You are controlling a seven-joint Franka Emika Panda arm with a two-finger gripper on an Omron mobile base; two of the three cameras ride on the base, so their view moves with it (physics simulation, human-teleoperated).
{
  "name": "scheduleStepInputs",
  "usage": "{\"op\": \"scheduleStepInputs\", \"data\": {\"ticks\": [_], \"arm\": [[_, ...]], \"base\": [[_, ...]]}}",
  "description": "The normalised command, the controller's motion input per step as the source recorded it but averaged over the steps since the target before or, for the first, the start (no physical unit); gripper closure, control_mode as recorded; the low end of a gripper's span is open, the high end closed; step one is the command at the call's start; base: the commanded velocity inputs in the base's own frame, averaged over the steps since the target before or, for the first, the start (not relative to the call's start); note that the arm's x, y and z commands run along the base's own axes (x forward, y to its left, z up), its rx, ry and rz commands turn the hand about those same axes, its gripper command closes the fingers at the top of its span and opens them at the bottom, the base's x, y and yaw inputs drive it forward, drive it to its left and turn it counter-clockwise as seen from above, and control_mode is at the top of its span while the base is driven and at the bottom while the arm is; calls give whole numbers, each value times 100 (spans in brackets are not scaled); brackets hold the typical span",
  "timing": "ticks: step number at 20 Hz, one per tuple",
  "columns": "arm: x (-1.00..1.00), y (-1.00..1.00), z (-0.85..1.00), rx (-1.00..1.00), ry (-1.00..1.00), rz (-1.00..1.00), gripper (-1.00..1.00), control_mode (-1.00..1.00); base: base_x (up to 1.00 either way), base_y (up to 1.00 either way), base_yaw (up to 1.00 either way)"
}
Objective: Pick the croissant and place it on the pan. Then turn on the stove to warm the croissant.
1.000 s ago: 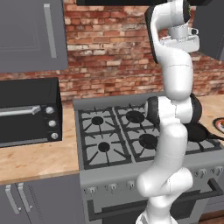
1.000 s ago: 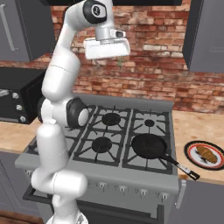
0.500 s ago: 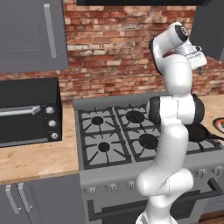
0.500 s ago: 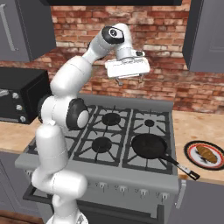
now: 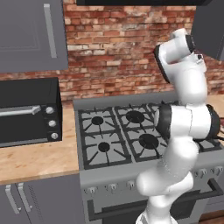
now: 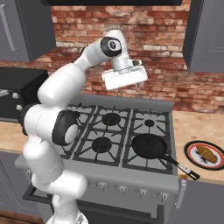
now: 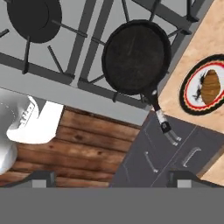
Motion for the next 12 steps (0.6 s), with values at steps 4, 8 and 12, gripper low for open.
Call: {"op": "scheduleStepInputs", "data": {"ticks": [4,8,12], "arm": [[-67,-11,-100,1,-54,5,-100,-100],[-39,-66,-78,-2,-42,1,-100,-100],[4,-100,-22,0,-29,0,-100,-100]], "base": [[0,0,0],[0,0,0],[0,0,0]]}}
